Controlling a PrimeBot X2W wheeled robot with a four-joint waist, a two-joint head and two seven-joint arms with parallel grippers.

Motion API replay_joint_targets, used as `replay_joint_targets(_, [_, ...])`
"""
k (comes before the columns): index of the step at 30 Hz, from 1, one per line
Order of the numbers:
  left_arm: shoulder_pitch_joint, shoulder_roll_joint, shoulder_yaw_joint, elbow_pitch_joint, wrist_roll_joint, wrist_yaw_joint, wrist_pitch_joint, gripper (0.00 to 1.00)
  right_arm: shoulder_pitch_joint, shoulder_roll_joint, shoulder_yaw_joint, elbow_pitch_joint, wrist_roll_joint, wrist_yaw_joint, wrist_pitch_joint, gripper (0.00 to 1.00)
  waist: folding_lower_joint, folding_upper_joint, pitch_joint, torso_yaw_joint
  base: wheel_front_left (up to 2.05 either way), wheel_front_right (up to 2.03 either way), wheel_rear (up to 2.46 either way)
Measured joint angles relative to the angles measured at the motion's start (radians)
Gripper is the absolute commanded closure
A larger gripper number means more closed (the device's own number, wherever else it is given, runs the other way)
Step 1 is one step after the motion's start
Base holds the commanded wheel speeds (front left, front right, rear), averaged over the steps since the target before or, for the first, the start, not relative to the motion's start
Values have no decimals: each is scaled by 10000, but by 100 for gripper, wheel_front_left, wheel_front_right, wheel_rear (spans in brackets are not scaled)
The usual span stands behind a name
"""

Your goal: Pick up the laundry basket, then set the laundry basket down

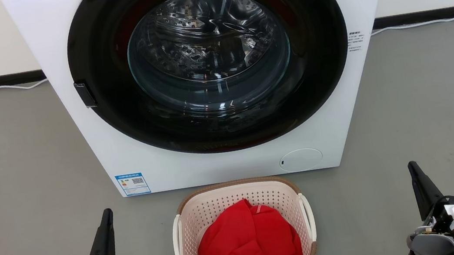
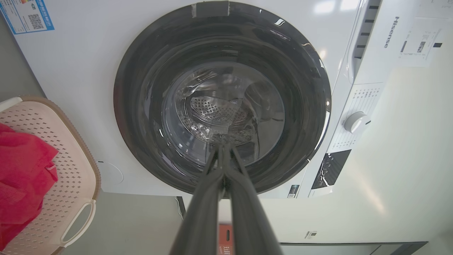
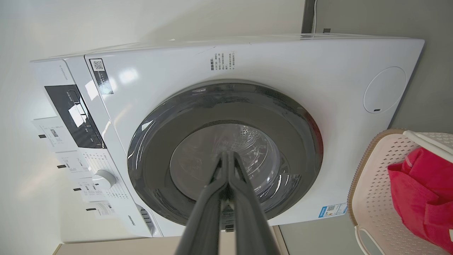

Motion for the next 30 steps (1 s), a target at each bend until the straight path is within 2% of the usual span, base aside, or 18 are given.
replay_joint_targets(30, [0, 0, 0, 0, 0, 0, -2, 100, 0, 0, 0, 0, 0, 0, 0, 100, 0, 0, 0, 0, 0, 0, 0])
